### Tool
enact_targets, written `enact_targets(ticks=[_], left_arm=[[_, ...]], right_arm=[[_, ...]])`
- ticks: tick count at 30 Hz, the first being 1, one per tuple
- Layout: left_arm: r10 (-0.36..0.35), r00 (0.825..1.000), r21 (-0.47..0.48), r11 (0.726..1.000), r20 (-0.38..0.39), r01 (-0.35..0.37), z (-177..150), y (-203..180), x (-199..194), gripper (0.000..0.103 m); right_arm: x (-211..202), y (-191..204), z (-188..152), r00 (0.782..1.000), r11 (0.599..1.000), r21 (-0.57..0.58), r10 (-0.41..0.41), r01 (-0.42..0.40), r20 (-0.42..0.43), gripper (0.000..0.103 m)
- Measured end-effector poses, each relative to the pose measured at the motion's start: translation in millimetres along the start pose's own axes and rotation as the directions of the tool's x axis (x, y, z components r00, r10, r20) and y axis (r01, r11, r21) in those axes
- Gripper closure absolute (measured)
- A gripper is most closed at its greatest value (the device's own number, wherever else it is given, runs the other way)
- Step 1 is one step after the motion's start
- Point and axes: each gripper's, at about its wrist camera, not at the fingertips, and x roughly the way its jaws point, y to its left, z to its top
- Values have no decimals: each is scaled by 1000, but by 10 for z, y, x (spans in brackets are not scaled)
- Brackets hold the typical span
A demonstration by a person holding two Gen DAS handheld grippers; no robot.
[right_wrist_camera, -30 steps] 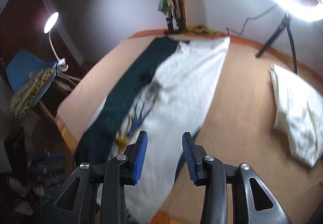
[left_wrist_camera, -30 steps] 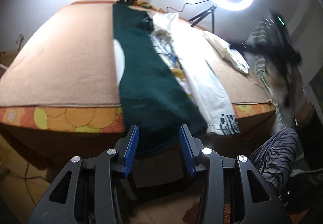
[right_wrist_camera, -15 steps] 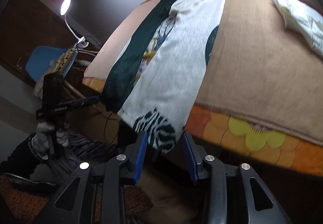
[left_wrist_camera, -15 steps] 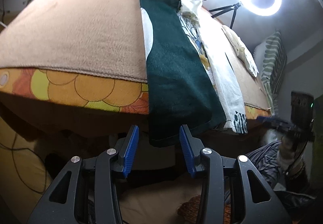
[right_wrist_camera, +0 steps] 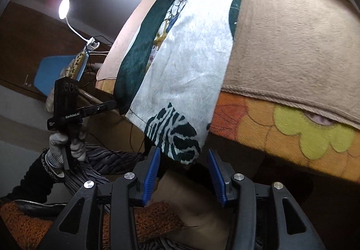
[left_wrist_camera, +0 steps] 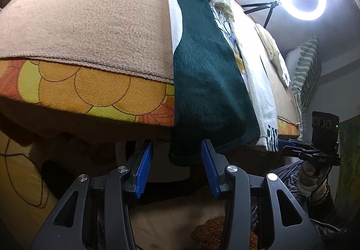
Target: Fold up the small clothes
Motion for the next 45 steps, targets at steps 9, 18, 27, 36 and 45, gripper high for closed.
enact_targets(ticks=[9, 18, 27, 36, 45], left_arm=[[-78, 997, -35, 996, 12, 78, 55, 44, -33, 60], [-104, 995, 8, 995, 5, 104, 26, -50, -3, 87], [-149, 988, 53, 988, 29, 148, 18, -238, -78, 98], [-215, 972, 76, 975, 98, 208, 213, -409, -262, 101], [-250, 946, 74, 968, 207, 240, 564, -427, -530, 101]], right_arm=[[68, -60, 64, 999, 999, 10, 40, -40, -16, 62], [62, -48, 65, 996, 996, 25, 89, -89, -6, 89], [-50, 53, 109, 990, 991, 28, 133, -134, 44, 98], [-212, 18, 171, 973, 979, 69, 180, -191, 141, 101], [-497, -16, 430, 953, 976, 80, 175, -200, 246, 101]])
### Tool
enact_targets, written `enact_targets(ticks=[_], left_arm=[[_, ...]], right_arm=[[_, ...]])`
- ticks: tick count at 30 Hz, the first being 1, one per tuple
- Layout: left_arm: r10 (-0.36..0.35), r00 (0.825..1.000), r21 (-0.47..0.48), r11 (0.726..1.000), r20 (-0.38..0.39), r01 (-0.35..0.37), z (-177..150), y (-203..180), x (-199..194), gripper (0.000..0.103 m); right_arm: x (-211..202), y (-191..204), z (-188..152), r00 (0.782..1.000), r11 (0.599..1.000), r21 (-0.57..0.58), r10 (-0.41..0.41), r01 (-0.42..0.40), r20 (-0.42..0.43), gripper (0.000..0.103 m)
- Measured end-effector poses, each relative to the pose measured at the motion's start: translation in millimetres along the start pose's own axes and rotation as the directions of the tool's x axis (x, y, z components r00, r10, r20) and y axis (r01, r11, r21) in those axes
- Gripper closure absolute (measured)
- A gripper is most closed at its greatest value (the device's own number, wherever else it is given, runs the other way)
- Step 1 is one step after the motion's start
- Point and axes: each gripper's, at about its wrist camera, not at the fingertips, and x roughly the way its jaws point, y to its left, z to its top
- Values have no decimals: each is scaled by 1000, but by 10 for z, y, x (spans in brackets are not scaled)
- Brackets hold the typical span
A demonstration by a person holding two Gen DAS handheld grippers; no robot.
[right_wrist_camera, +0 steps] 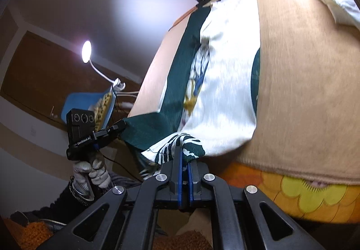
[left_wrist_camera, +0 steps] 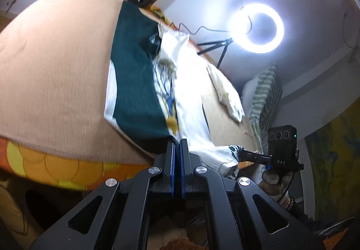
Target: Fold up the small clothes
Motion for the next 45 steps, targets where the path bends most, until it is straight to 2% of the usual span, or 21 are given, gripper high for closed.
enact_targets(ticks=[5, 15, 18, 26, 36, 41, 45], left_arm=[[13, 1000, 3, 1000, 15, -13, 191, 0, 57, 101], [53, 998, -8, 999, 28, -52, 570, 88, 259, 101], [72, 997, -9, 997, 32, -72, 666, 123, 319, 101], [117, 993, -36, 993, 28, -116, 884, 294, 508, 101], [169, 986, -64, 984, 8, -169, 983, 490, 664, 101], [172, 985, -70, 983, 4, -171, 1010, 536, 713, 101], [210, 978, -27, 977, 8, -210, 1015, 475, 724, 91]], right_arm=[[-28, -35, 234, 998, 1000, 21, -16, 15, 59, 101], [94, -137, 695, 996, 998, 27, -65, 63, 59, 101], [124, -184, 838, 990, 993, 55, -107, 102, 88, 101], [258, -419, 1134, 985, 986, 99, -146, 137, 89, 101], [412, -586, 1319, 980, 977, 117, -189, 180, 65, 101], [446, -631, 1360, 973, 970, 119, -222, 214, 64, 100], [408, -602, 1361, 961, 963, 98, -261, 253, 87, 91]])
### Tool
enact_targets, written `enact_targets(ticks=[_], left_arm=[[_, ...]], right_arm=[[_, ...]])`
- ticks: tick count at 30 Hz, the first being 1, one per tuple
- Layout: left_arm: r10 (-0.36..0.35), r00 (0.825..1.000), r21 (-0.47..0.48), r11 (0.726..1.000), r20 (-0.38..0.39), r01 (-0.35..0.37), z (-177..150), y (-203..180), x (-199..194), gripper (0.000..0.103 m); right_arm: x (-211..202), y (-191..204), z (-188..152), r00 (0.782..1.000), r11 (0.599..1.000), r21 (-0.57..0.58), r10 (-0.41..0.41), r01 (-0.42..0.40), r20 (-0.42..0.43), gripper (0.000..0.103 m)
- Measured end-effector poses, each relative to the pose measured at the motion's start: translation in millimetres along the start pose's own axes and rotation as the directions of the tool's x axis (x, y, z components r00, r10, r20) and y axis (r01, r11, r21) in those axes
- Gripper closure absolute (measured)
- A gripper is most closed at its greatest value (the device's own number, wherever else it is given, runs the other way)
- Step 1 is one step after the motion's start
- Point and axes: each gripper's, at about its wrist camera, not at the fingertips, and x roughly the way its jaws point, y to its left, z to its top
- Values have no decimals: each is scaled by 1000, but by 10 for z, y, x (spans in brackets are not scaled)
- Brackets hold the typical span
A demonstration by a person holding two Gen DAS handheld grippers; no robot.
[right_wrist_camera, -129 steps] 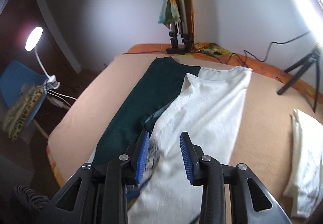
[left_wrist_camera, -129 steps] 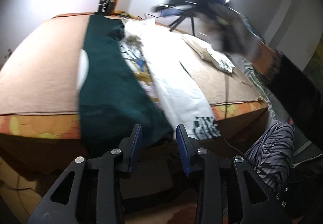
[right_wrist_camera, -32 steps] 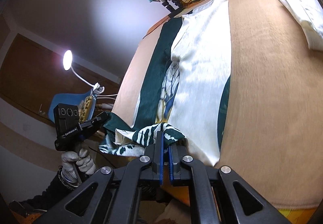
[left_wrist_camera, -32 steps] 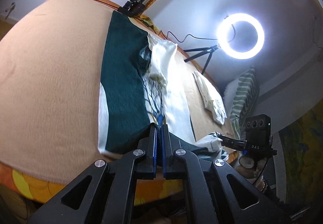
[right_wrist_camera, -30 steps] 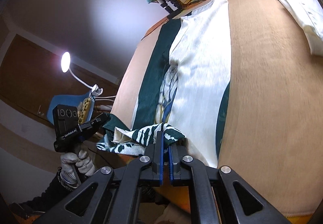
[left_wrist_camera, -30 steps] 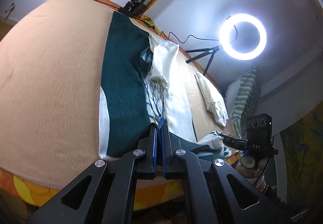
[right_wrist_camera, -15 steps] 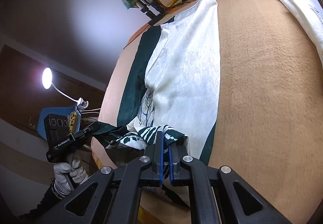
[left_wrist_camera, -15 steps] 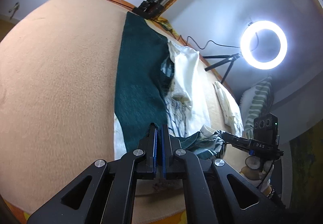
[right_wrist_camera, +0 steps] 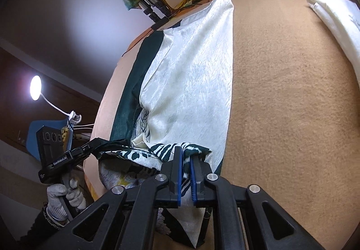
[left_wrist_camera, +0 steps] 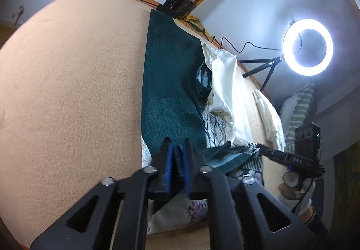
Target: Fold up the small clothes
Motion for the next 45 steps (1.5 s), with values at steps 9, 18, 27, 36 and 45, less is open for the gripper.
enact_targets(ticks=[9, 18, 27, 36, 45], left_arm=[[39, 996, 109, 993, 76, -47, -19, -190, -215, 62], [61, 998, 291, 955, -26, -51, -413, -499, 61, 62], [203, 979, 297, 935, 5, -195, -396, -326, 114, 62], [159, 984, 263, 949, 77, -174, 8, -390, -19, 57], [92, 992, 265, 958, 87, -112, 585, -643, 251, 49]], right_arm=[[-322, 330, -34, 999, 999, -50, -10, 8, -43, 70], [-78, 859, -407, 988, 918, -397, -72, 11, -140, 72], [60, 704, -379, 968, 893, -425, -217, 145, -127, 72], [-57, 515, -112, 976, 932, -324, -200, 163, -83, 71], [-55, 426, 79, 979, 941, -295, -192, 166, -62, 69]])
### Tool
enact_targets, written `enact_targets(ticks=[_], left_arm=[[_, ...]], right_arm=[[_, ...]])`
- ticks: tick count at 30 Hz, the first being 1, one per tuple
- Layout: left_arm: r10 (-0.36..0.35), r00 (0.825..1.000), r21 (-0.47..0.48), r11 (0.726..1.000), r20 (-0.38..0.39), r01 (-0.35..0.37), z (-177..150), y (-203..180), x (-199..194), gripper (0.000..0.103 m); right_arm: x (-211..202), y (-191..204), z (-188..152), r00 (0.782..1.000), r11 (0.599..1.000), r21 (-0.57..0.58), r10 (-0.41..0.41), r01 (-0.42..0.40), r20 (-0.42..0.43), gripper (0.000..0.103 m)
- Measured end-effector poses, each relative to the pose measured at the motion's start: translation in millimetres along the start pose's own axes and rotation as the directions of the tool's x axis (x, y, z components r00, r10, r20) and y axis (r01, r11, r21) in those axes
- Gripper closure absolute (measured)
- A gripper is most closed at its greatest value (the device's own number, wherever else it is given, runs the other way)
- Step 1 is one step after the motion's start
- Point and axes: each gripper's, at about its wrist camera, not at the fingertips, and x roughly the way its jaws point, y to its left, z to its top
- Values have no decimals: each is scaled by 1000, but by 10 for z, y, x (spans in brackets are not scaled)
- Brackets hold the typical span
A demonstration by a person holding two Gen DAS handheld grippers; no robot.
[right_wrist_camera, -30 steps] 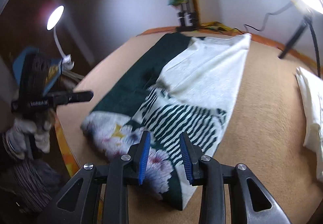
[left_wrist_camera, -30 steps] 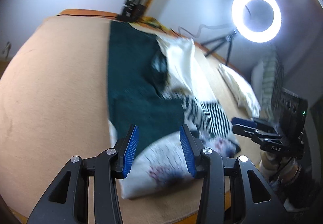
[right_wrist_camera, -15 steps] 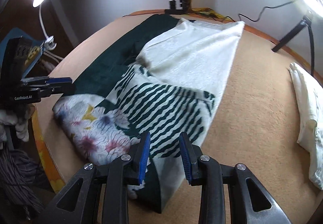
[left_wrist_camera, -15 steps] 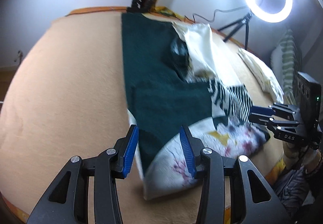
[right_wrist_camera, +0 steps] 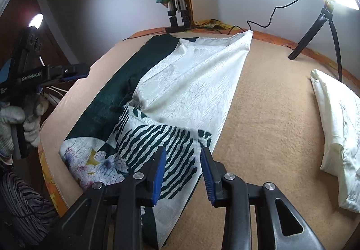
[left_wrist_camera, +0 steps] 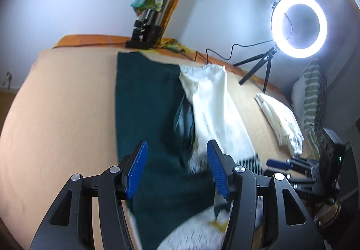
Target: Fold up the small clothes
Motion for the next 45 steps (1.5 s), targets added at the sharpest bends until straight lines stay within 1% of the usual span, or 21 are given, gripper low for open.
enact_targets(ticks=[3, 4, 5, 7, 14, 17, 20, 23, 25, 27, 31, 32, 33, 35, 37, 38, 40, 41, 42, 43, 45], left_arm=[[-11, 1000, 2, 1000, -6, 11, 197, -45, 149, 46], [-13, 1000, 0, 1000, -8, 13, 255, -58, 201, 44], [-17, 1000, 1, 1000, -14, 17, 322, -78, 269, 43], [-18, 1000, 1, 1000, -16, 18, 419, -101, 362, 42], [-42, 998, -27, 999, -52, 41, 731, -108, 795, 40], [-53, 996, -22, 998, -67, 52, 815, -135, 961, 40], [-39, 995, -13, 999, -91, 38, 875, -184, 1144, 40], [-4, 995, 16, 1000, -101, 5, 927, -231, 1285, 40], [21, 995, 28, 999, -102, -18, 965, -237, 1359, 40], [44, 993, 25, 999, -109, -42, 999, -218, 1449, 40], [62, 990, -6, 998, -127, -63, 1049, -180, 1584, 40], [55, 991, -10, 998, -124, -57, 1049, -183, 1589, 40], [50, 991, -9, 999, -121, -51, 1053, -192, 1598, 40], [62, 991, 6, 998, -118, -62, 1057, -220, 1620, 40], [70, 991, 5, 998, -112, -70, 1070, -233, 1636, 43], [73, 992, 2, 997, -107, -73, 1075, -235, 1633, 46], [62, 993, -9, 998, -99, -63, 1087, -215, 1645, 65], [61, 993, -8, 998, -97, -62, 1090, -210, 1646, 69], [56, 994, -4, 998, -93, -56, 1090, -212, 1646, 75], [47, 995, 5, 999, -89, -47, 1091, -221, 1646, 85], [41, 996, 25, 999, -74, -39, 1091, -240, 1628, 93]], right_arm=[[-4, -40, 68, 1000, 1000, 1, -10, 10, 14, 66], [-6, -47, 88, 1000, 1000, -2, -17, 17, 20, 65], [-10, -52, 103, 999, 1000, -6, -25, 25, 26, 60], [8, -81, 158, 999, 999, -13, -36, 37, 38, 58], [132, -258, 300, 998, 999, 5, -55, 55, 21, 58], [208, -346, 365, 999, 999, 30, -43, 43, 10, 58], [302, -404, 406, 1000, 998, 57, -19, 19, -5, 58], [401, -416, 423, 1000, 998, 56, -21, 22, -21, 59], [463, -433, 434, 1000, 998, 63, -8, 10, -30, 60], [508, -447, 448, 999, 997, 71, -4, 7, -38, 60], [570, -479, 487, 999, 996, 88, 20, -17, -36, 62], [574, -482, 488, 999, 996, 88, 22, -19, -35, 62], [583, -490, 494, 999, 996, 88, 22, -19, -35, 62], [604, -521, 505, 999, 995, 98, 24, -21, -31, 63], [625, -569, 521, 999, 992, 122, 40, -36, -26, 63], [626, -583, 533, 999, 991, 129, 44, -41, -23, 64], [634, -598, 561, 999, 990, 137, 43, -40, -19, 64], [642, -598, 578, 999, 989, 139, 44, -41, -17, 64], [643, -598, 581, 999, 989, 140, 47, -44, -15, 64], [647, -596, 586, 998, 988, 143, 60, -56, -23, 64], [651, -584, 595, 997, 987, 144, 69, -66, -17, 64]])
